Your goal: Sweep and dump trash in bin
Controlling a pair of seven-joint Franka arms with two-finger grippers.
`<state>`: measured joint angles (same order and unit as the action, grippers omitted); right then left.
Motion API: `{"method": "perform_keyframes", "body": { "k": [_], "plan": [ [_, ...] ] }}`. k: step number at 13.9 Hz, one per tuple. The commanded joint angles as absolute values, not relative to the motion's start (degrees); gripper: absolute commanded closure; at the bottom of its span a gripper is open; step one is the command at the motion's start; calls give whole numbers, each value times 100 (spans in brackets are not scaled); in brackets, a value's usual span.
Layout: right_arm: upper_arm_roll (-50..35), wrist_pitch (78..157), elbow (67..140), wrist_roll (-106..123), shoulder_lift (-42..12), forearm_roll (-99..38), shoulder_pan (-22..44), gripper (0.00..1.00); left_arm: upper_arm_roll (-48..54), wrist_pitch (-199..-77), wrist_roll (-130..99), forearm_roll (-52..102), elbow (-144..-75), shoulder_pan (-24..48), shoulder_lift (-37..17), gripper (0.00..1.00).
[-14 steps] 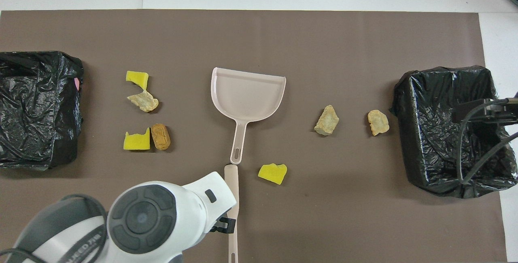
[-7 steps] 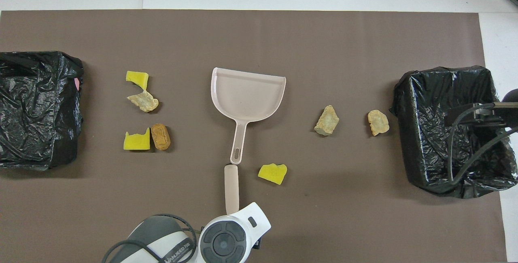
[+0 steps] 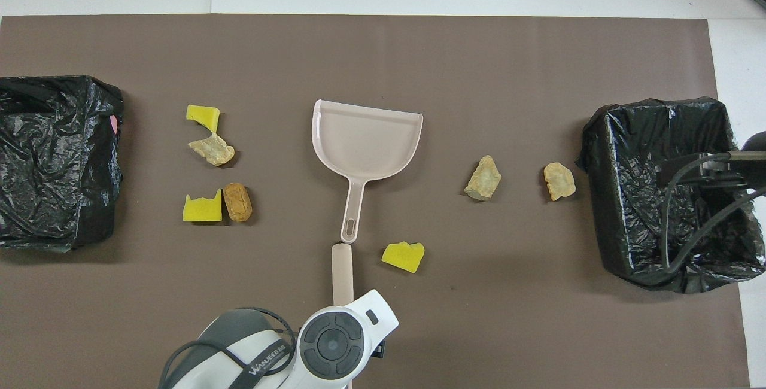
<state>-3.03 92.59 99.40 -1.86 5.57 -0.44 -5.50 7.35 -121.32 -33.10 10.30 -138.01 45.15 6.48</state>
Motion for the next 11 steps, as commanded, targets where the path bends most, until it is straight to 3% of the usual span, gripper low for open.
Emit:
{"method": "perform_keyframes", "body": {
  "k": [1, 5, 6, 8, 9, 10, 11],
  "plan": [
    [-308, 9343, 10169, -44, 721, 44, -545, 0, 703, -12296, -3436, 1090, -13992, 4553, 712, 0],
    [-316, 9343, 10169, -44, 721, 44, -545, 0, 703, -12445, -3437, 1099, -14054, 4553, 694, 3],
    [-316, 9343, 10169, -44, 721, 44, -545, 0, 703, -12445, -3454, 1107, -14045, 4553, 686, 29],
    [-316, 9334, 10169, -44, 721, 44, -545, 0, 703, -12410, -3515, 1125, -14027, 4553, 686, 66],
    [-316, 9343, 10169, -44, 721, 44, -545, 0, 703, -12367, -3524, 1125, -14010, 4553, 677, 94],
    [-316, 9325, 10169, -44, 721, 44, -545, 0, 703, -12358, -3611, 1125, -13975, 4561, 677, 100],
    [-316, 9334, 10169, -44, 721, 44, -545, 0, 703, -12366, -3569, 1125, -13966, 4570, 668, 100]
  ]
}}
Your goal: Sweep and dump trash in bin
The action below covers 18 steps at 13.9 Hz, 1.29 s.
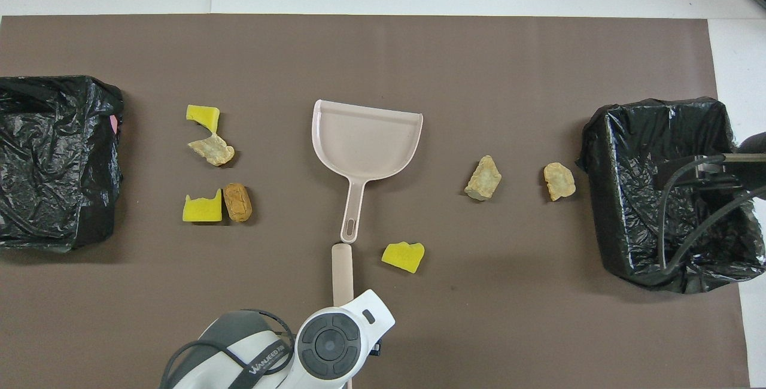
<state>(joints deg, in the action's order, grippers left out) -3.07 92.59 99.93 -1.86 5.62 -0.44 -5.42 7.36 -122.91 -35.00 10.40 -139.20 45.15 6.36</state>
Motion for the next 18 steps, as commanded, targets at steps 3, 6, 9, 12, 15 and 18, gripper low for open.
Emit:
{"method": "perform_keyframes", "body": {
  "k": [3, 6, 9, 12, 15, 18],
  "plan": [
    [-316, 9334, 10169, -44, 721, 44, -545, 0, 686, -11989, -3472, 1125, -13826, 4491, 729, 100],
    [-325, 9413, 10186, -105, 703, 44, -528, 0, 633, -11236, -3437, 1125, -13493, 4212, 852, 100],
    [-325, 9832, 10370, -472, 650, 9, -124, 0, 624, -10181, -2946, 1125, -13141, 3667, 1238, 100],
    [-325, 10370, 10468, -1490, 309, 0, 507, 0, 580, -9092, -2533, 1116, -12764, 3035, 1739, 100],
    [-325, 11133, 10459, -2633, -261, 61, 1210, 0, 431, -8543, -1927, 1055, -12227, 2419, 1662, 100],
    [-325, 11916, 10433, -3610, -825, 175, 1852, 0, 431, -8648, -1338, 941, -11858, 1620, 1390, 100]
  ]
}}
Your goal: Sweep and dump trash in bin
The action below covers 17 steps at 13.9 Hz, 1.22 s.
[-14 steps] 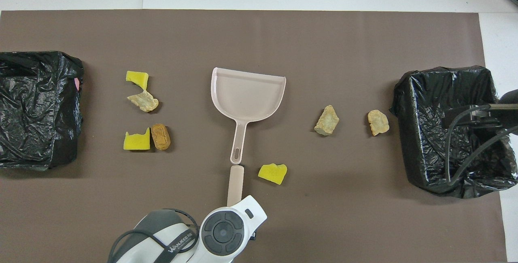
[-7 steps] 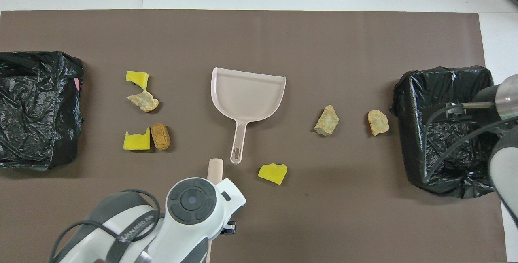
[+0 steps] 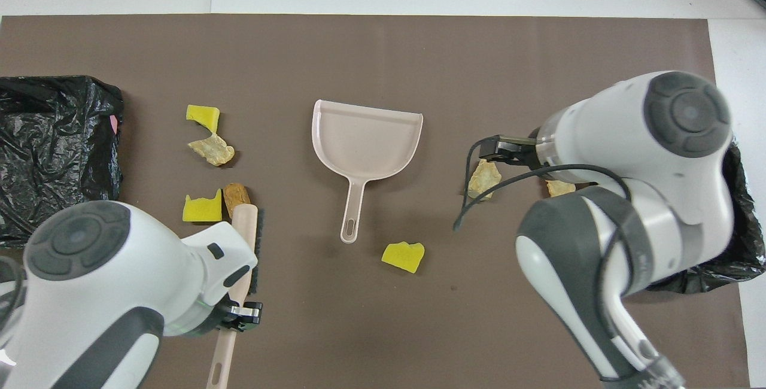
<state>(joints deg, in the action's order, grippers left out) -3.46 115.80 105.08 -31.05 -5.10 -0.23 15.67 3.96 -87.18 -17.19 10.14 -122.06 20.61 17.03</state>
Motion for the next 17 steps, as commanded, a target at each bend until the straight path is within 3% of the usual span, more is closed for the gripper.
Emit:
{"method": "perform_keyframes", "body": {
  "k": [1, 6, 10, 14, 17],
  "plan": [
    [-325, 12022, 10380, -3786, -965, 271, 2011, 0, 431, -8814, -1292, 940, -11743, 1452, 1293, 100],
    [-316, 12524, 10082, -5499, -1730, 922, 3074, 0, 422, -9580, -90, 443, -11742, 107, 1002, 100],
    [-308, 12761, 9879, -6485, -2293, 1344, 3839, 0, 431, -9554, 53, 70, -11856, -219, 835, 100],
    [-325, 12894, 9975, -6390, -2294, 1389, 3867, 0, 431, -9606, 53, 70, -11962, -211, 835, 100],
    [-325, 12885, 10063, -6188, -2267, 1363, 3867, 16, 431, -9659, 53, 70, -11962, -211, 826, 100]
  ]
}}
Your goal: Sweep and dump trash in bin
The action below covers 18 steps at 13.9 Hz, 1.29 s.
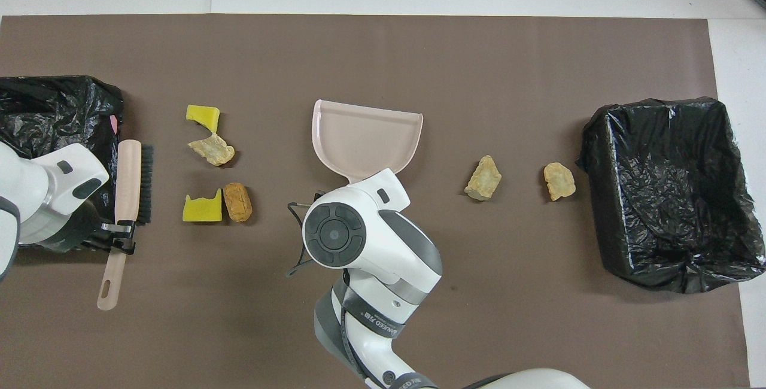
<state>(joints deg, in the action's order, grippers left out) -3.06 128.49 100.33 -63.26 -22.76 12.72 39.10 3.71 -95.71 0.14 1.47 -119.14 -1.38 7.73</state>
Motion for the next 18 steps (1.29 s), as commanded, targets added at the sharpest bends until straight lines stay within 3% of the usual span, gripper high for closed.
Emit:
{"method": "perform_keyframes", "body": {
  "k": [1, 4, 7, 8, 9, 15, 18],
  "plan": [
    [-334, 12885, 10090, -6161, -2259, 1354, 3858, 16, 431, -9624, 61, 70, -11962, -211, 835, 100],
    [-343, 12779, 10160, -5871, -2233, 1292, 3876, 25, 431, -9545, 53, 70, -11971, -159, 844, 100],
    [-369, 12736, 10222, -5679, -2189, 1283, 3867, 58, 431, -9606, 53, 70, -11971, -132, 844, 100],
    [-378, 12648, 10213, -5556, -2188, 1283, 3867, 83, 431, -9615, 53, 70, -11971, -141, 844, 100],
    [-378, 12456, 10143, -5476, -2180, 1283, 3876, 100, 431, -9607, 61, 62, -11971, -149, 844, 100],
    [-413, 12279, 10098, -4037, -1908, 1248, 3779, 100, 431, -9527, 35, 70, -12111, -202, 931, 100],
    [-404, 11796, 10151, -2696, -1601, 1204, 3727, 100, 431, -9598, 26, 70, -12111, -202, 932, 100]
  ]
}}
